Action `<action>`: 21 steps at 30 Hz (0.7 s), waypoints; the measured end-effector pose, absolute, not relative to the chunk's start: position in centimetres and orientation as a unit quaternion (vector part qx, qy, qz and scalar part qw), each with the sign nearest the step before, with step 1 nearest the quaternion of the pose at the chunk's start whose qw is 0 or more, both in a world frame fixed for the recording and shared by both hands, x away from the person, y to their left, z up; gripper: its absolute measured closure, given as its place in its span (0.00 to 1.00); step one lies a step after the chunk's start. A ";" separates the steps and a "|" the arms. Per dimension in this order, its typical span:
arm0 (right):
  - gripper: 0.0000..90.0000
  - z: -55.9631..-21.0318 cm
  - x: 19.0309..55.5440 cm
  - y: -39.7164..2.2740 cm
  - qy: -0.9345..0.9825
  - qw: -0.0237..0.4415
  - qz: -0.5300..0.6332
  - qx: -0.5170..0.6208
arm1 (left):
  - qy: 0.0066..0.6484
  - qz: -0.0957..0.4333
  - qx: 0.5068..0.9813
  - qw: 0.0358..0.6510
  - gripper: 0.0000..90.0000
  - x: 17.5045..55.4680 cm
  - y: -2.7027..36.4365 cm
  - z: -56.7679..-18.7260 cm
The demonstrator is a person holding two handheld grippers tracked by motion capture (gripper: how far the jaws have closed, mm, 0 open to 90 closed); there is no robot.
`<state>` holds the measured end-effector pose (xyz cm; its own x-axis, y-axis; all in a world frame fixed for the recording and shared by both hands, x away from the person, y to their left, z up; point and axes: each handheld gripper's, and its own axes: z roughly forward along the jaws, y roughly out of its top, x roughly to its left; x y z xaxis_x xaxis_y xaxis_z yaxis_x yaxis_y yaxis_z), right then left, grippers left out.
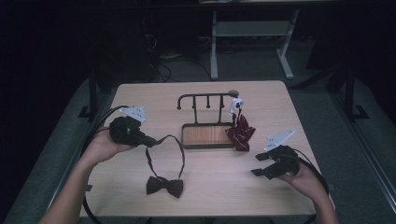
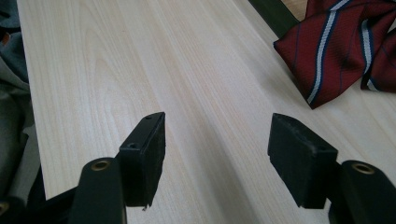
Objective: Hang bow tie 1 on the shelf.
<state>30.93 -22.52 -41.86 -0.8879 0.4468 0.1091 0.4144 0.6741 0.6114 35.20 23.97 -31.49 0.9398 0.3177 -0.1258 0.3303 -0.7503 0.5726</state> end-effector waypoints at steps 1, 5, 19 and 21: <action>0.40 -41.9 30.9 -22.5 0.914 0.024 0.329 0.236 | 0.172 -0.009 0.936 0.308 1.00 35.2 23.9 -31.3; 0.40 -41.8 30.9 -22.5 0.914 0.024 0.329 0.237 | 0.169 -0.009 0.936 0.310 1.00 35.3 23.8 -30.8; 0.40 -41.8 30.9 -22.7 0.912 0.024 0.333 0.240 | 0.156 -0.009 0.939 0.307 1.00 35.7 22.8 -29.0; 0.40 -41.8 31.0 -22.7 0.913 0.026 0.332 0.236 | 0.153 -0.006 0.939 0.308 1.00 35.8 22.7 -28.8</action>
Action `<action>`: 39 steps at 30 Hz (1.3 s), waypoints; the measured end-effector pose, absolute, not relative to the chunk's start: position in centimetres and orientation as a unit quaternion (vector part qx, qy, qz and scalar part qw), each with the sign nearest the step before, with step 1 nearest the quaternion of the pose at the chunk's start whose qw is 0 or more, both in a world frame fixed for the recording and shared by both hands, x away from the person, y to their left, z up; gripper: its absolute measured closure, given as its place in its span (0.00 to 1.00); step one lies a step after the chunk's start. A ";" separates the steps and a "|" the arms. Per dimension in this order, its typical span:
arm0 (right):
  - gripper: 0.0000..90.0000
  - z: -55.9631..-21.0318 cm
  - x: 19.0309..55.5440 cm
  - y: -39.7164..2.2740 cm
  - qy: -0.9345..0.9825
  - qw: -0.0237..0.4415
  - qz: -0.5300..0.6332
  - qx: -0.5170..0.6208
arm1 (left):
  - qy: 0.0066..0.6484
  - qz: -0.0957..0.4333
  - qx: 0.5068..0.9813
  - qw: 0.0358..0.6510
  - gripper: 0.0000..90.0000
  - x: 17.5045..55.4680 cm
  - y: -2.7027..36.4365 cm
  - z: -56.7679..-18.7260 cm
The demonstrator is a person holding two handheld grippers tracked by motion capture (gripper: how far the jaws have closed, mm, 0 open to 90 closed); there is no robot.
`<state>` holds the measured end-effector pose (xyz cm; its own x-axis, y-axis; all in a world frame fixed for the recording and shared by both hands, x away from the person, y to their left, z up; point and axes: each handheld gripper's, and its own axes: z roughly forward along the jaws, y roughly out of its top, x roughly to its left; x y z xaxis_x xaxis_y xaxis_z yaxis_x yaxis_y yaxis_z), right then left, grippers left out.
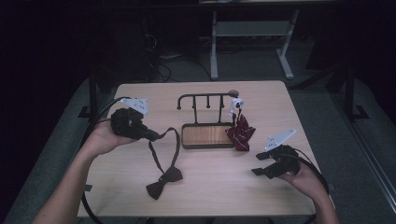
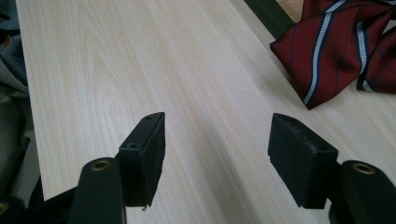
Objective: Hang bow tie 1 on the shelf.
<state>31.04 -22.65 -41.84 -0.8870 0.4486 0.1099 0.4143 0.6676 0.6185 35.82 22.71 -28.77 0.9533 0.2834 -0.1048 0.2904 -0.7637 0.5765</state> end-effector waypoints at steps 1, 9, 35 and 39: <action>0.40 -41.8 31.0 -22.6 0.912 0.022 0.332 0.239 | 0.153 -0.007 0.938 0.310 1.00 35.9 22.6 -28.7; 0.40 -41.9 31.1 -22.5 0.914 0.025 0.329 0.235 | 0.152 -0.005 0.940 0.306 1.00 36.5 22.2 -27.9; 0.41 -41.8 31.3 -22.6 0.914 0.026 0.331 0.233 | 0.157 0.008 0.944 0.291 1.00 39.6 21.3 -25.3; 0.41 -41.8 31.3 -22.7 0.914 0.026 0.331 0.234 | 0.154 0.009 0.946 0.284 1.00 40.1 20.9 -25.0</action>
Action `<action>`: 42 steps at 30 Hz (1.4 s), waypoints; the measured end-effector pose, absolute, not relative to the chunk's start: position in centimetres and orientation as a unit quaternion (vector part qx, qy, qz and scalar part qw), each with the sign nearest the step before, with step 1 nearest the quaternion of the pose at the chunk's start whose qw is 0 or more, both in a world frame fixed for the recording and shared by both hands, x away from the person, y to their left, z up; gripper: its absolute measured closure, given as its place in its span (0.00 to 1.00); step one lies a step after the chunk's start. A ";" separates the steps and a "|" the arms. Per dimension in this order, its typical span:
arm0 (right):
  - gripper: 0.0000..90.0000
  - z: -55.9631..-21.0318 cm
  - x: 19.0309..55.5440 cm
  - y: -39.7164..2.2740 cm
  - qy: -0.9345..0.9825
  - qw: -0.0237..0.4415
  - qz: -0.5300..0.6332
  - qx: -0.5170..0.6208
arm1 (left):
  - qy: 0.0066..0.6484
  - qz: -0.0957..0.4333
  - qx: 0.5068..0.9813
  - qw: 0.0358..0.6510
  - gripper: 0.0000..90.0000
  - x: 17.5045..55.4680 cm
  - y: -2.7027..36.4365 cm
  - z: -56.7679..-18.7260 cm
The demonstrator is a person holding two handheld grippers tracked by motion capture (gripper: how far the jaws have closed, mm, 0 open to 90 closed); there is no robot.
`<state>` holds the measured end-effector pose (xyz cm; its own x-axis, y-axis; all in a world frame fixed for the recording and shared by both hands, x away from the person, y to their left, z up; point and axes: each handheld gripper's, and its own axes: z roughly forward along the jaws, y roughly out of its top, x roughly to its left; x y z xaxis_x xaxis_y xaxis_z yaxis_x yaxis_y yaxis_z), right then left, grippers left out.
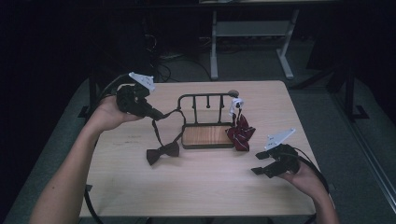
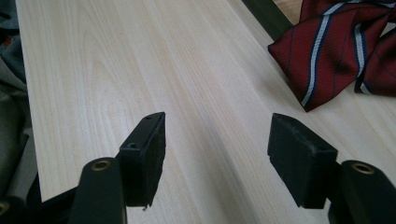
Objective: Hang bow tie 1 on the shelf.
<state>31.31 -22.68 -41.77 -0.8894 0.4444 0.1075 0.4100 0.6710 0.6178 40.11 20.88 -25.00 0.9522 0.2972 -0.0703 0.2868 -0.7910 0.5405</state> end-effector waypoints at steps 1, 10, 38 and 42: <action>0.41 -41.8 31.3 -22.7 0.914 0.026 0.332 0.234 | 0.153 0.011 0.947 0.282 1.00 40.2 20.8 -24.9; 0.41 -41.7 31.3 -22.7 0.914 0.025 0.333 0.232 | 0.162 0.014 0.946 0.280 1.00 41.5 20.7 -24.4; 0.41 -41.6 31.3 -22.9 0.912 0.025 0.335 0.233 | 0.205 0.024 0.949 0.240 0.99 44.7 20.1 -25.9; 0.41 -41.6 31.3 -22.9 0.913 0.026 0.335 0.233 | 0.207 0.029 0.949 0.235 0.96 44.8 19.9 -26.0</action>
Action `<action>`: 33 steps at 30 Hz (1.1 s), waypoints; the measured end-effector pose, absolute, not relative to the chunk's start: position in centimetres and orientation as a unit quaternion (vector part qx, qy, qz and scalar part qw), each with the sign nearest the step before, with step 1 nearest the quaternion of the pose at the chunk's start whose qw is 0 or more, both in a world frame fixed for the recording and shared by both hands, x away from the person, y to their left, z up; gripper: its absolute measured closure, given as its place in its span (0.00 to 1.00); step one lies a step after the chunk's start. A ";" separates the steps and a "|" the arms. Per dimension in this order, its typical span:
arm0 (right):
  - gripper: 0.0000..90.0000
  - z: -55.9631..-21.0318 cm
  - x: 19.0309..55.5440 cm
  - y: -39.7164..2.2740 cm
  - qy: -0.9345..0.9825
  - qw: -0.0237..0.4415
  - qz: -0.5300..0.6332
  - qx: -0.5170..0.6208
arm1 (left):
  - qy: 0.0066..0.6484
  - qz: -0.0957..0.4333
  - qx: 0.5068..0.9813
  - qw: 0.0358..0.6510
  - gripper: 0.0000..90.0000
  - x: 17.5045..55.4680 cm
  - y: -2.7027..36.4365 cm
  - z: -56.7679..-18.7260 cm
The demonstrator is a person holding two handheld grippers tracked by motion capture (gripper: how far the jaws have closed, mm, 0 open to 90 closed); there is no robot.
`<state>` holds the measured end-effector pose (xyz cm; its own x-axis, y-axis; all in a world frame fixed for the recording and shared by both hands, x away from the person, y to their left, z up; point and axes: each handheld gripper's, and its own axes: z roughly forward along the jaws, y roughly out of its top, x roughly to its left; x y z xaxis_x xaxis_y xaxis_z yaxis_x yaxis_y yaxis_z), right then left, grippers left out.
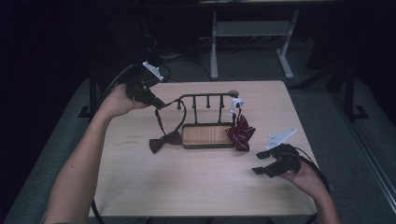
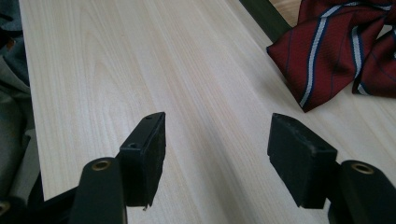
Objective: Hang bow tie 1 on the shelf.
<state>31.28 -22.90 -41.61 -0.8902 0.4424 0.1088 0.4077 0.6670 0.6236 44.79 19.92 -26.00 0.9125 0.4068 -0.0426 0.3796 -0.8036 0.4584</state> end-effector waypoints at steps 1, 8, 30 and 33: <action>0.41 -41.6 31.3 -22.9 0.913 0.026 0.335 0.233 | 0.206 0.028 0.950 0.234 0.95 44.8 19.9 -26.0; 0.41 -41.6 31.3 -22.9 0.913 0.027 0.334 0.232 | 0.201 0.026 0.951 0.232 0.91 44.4 20.1 -26.1; 0.40 -41.4 31.4 -23.5 0.907 0.030 0.339 0.247 | 0.178 0.020 0.959 0.219 0.83 42.8 20.1 -26.5; 0.40 -41.4 31.4 -23.5 0.907 0.031 0.339 0.246 | 0.175 0.018 0.960 0.217 0.82 42.6 20.1 -26.4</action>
